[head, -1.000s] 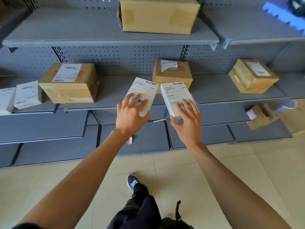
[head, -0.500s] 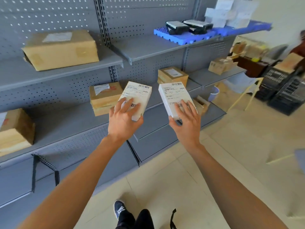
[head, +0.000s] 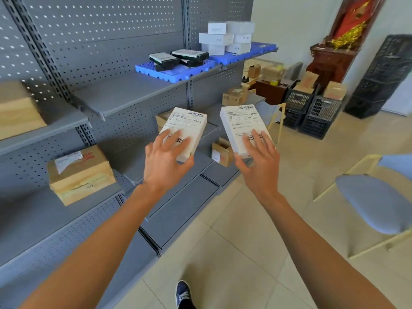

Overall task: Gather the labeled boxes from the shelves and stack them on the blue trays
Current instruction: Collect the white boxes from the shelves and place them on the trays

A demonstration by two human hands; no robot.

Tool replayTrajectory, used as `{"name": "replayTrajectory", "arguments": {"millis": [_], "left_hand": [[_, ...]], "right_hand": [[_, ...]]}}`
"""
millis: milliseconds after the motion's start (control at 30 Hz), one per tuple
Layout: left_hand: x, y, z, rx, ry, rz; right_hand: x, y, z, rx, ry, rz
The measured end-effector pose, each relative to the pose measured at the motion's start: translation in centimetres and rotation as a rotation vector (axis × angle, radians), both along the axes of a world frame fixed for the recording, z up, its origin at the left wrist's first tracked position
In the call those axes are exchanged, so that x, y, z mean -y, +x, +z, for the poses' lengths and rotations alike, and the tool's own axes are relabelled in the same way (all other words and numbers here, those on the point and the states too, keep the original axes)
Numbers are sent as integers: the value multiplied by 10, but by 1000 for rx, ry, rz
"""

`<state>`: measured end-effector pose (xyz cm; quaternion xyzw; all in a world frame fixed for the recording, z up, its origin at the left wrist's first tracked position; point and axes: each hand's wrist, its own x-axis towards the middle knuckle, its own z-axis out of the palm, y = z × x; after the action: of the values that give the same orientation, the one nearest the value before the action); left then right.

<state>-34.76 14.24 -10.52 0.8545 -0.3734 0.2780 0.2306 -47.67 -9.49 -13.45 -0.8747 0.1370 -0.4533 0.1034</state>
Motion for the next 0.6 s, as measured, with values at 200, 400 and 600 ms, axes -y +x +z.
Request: {"name": "replayTrajectory", "arguments": {"millis": [200, 400, 600], "left_hand": [[56, 55, 9, 17, 9, -65], [100, 122, 14, 4, -23, -87], [142, 176, 17, -20, -66, -164]], "right_hand": [[38, 40, 15, -73, 17, -82], [78, 103, 32, -83, -59, -114], [119, 141, 37, -39, -54, -180]]}}
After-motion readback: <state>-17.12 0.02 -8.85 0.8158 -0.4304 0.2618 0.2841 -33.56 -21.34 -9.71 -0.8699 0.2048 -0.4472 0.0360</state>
